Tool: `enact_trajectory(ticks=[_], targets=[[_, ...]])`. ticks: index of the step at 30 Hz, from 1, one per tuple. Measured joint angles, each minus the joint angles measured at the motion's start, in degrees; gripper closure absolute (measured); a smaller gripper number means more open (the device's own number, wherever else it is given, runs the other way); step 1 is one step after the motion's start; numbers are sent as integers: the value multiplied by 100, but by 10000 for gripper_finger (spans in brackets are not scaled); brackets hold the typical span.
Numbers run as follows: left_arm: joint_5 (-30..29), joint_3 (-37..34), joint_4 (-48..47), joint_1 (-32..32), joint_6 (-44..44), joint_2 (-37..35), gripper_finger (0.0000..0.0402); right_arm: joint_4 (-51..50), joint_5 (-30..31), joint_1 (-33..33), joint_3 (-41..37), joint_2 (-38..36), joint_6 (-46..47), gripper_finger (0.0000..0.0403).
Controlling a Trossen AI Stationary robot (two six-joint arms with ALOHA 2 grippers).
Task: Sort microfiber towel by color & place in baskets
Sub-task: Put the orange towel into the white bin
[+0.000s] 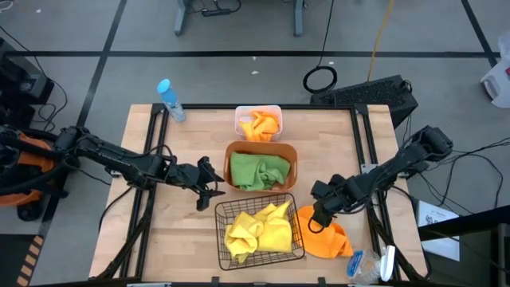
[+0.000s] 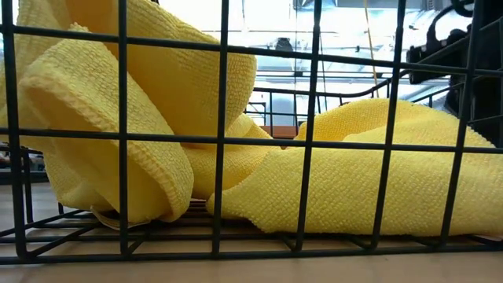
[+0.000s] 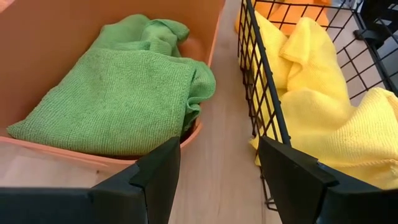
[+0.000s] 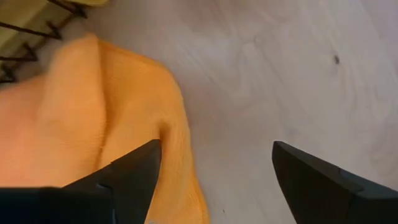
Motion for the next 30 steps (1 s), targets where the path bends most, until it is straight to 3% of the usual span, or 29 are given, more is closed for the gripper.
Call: enact_trajectory(ticks=[8,20,25,30], targets=[[0,0,-20,0,4,0,178,497,-417,0,-227,544,80,102],[0,0,-22,0,4,0,178,1285,-524,-13,-342,1236,-147,127],[-37,0,-22,0,7,0,178,1325,-446,-36,-340,1264,-16,163],[-42,0,-22,0,9,0,178,1346,-433,-127,-351,1240,-22,239]])
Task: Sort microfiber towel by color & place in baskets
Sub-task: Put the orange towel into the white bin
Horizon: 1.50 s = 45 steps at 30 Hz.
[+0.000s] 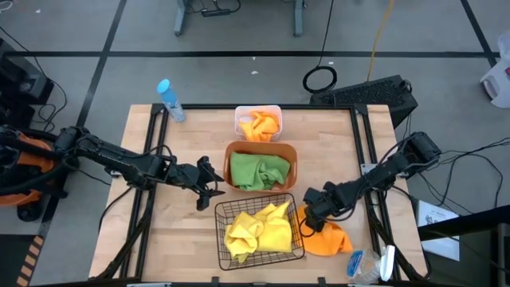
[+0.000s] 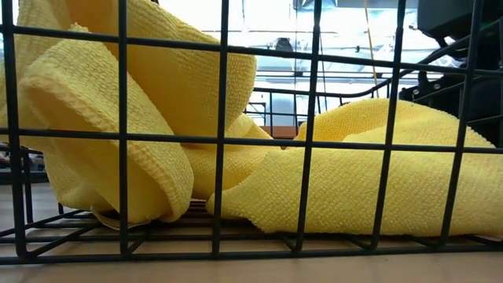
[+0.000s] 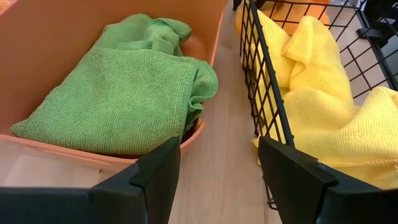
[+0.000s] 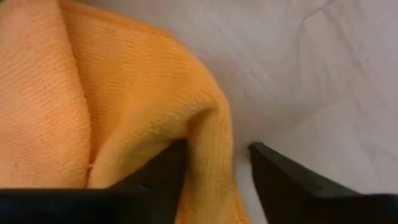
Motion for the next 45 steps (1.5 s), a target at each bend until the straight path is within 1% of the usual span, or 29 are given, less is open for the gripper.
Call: enact_trajectory(ticks=[6,7,8,10,12,17,23,27,31,34,38,42,45], targets=[[-2,0,-4,0,37,0,178,-108,50,-85,-9,-82,-215,365],[-2,0,-4,0,48,0,178,-154,52,-105,-11,-111,-257,383],[-3,0,-8,0,48,0,178,-218,44,-116,-11,-169,-290,392],[-4,0,-6,0,50,0,178,-360,6,-116,-28,-329,-300,393],[-4,0,-9,0,57,0,178,-579,-155,-117,-58,-560,-301,392],[-28,0,-7,2,232,0,178,-922,-445,-116,41,-1514,-304,399],[-311,0,31,7,363,0,178,-1516,-358,-110,424,-2735,-313,401],[-369,0,197,7,478,0,178,-1641,15,-102,730,-3444,-532,402],[-408,0,681,7,506,0,178,-1646,337,-102,1111,-3995,-958,402],[-489,0,1122,7,509,0,178,-1634,756,-100,1551,-4270,-1377,402],[-494,0,1700,7,533,0,178,-1628,1486,-102,2133,-4409,-2169,403],[-498,-2,2455,7,1229,0,178,-1622,2049,-102,2497,-4421,-3192,403],[-712,110,3102,56,1973,0,178,-1632,2563,-105,2574,-4419,-3955,403]])
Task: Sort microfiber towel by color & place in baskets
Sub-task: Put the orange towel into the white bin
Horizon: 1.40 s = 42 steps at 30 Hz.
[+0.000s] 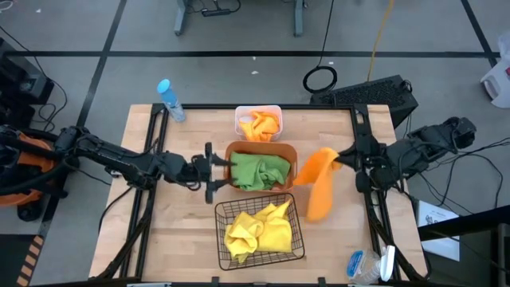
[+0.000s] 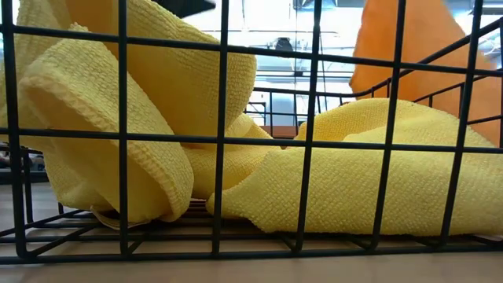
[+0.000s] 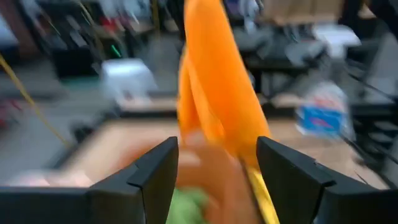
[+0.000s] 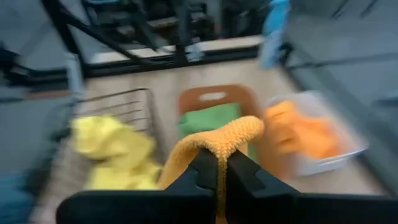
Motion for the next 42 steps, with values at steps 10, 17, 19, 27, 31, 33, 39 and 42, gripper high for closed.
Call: enact_trajectory(ticks=[10,17,19,27,31,33,39,42], targets=[[-403,1505,-1019,1183,30,14,178,116,956,-326,648,15,-803,403],[-136,2439,-1738,1531,-880,381,179,1216,469,-348,1229,159,-346,402],[-62,2741,-1777,1532,-1038,593,179,1759,436,-348,1407,258,-301,402],[381,4306,-1799,1391,-1711,1618,177,3799,470,-425,1964,923,-292,402],[532,5244,-2150,1219,-2004,2079,163,4196,492,-534,2240,1312,-237,402],[619,5696,-2441,1137,-2118,2256,147,4189,486,-642,2425,1502,-276,402],[738,6573,-2964,950,-2630,2711,89,4115,470,-1019,2741,1804,-463,402],[563,6685,-3002,882,-2737,2851,79,4089,356,-1165,2777,1843,-560,402]])
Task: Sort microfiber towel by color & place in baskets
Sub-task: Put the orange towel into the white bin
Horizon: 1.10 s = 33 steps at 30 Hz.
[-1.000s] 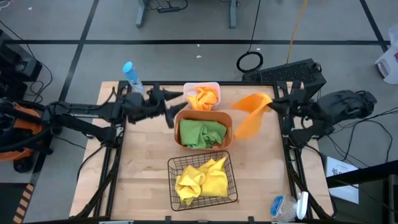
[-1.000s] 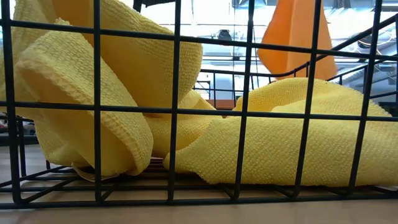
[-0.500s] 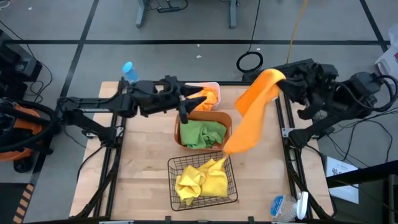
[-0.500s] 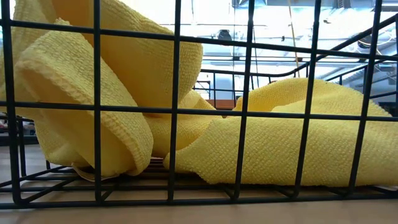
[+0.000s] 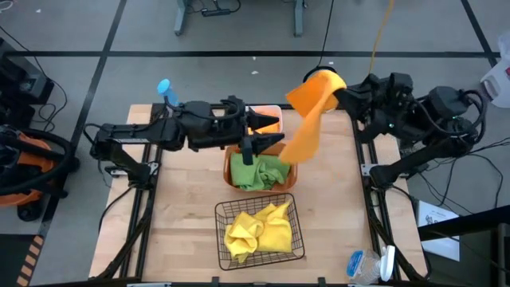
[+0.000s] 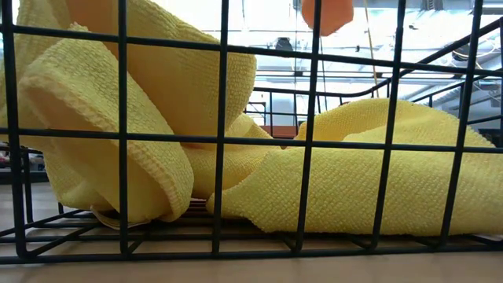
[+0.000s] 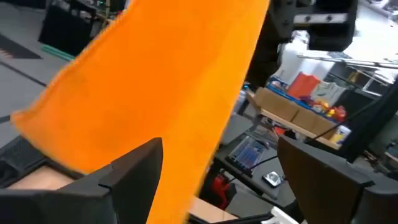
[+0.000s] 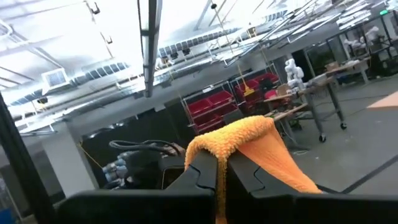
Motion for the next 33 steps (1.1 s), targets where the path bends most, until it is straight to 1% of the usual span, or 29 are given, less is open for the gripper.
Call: enact_trajectory(ticks=[6,9,11,13,15,17,19,22,25,28,29,30,33], targets=[[-584,4,76,-42,-316,326,78,35,-667,-278,19,-109,65,402],[-741,4,318,-42,-399,511,78,-4,-964,-395,19,-125,182,402],[-741,4,553,-33,-422,666,78,-58,-1130,-483,17,-136,184,402],[-560,4,890,-13,-329,841,78,-124,-1228,-573,17,-136,175,402],[-158,2,1317,35,-170,1003,79,-236,-1252,-696,17,-138,168,403],[109,2,1606,101,-127,1123,90,-390,-1256,-846,17,-131,141,403],[341,6,1717,208,-138,1223,115,-496,-1256,-1008,17,-116,123,403],[582,2,1702,364,-134,1362,179,-526,-1299,-1271,17,-63,97,403],[861,2,1827,557,-136,1433,264,-507,-1615,-1541,17,22,-1,403],[884,2,1870,770,-136,1426,358,-510,-1989,-1777,17,160,-3,403],[884,2,1868,846,-138,1426,379,-518,-2049,-1838,17,221,-3,403],[884,2,1864,924,-139,1428,388,-517,-2112,-1891,17,274,-5,403],[884,2,1841,1146,-136,1423,385,-523,-2151,-2046,17,418,-9,403]])
